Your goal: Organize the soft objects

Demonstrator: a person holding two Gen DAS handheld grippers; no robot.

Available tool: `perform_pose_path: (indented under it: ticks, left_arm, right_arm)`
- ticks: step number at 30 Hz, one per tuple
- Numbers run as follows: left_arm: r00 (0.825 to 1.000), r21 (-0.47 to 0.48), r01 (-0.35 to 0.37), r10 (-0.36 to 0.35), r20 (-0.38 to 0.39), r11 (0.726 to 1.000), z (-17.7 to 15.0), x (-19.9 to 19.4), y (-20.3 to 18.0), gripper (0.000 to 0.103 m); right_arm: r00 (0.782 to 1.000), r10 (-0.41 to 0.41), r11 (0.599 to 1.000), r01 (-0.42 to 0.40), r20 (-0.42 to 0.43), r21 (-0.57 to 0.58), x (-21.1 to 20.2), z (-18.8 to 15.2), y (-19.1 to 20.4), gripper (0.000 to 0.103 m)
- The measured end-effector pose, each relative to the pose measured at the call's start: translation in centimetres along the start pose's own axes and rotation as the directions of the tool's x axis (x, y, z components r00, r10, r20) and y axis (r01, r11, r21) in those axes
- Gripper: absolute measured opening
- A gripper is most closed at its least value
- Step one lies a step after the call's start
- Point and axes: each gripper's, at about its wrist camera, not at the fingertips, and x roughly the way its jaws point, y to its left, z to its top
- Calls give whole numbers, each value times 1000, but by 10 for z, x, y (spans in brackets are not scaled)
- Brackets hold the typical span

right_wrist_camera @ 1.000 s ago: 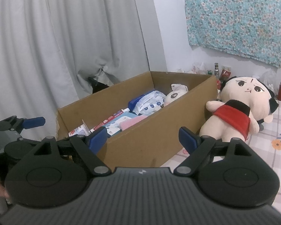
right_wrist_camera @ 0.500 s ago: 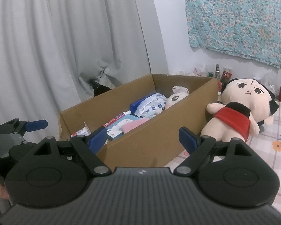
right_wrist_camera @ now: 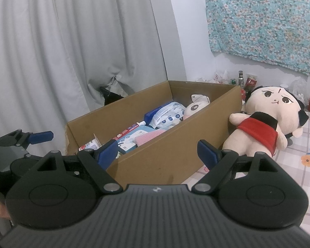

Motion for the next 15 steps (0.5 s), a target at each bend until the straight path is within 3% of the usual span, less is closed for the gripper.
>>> perform_pose_path:
  ticks: [15]
  left_arm:
    - [1000,-1,1,-1,0,1000,0,1,0,103]
  right_arm:
    - [1000,3,1000,-3,-4,-2,1,1,1,84]
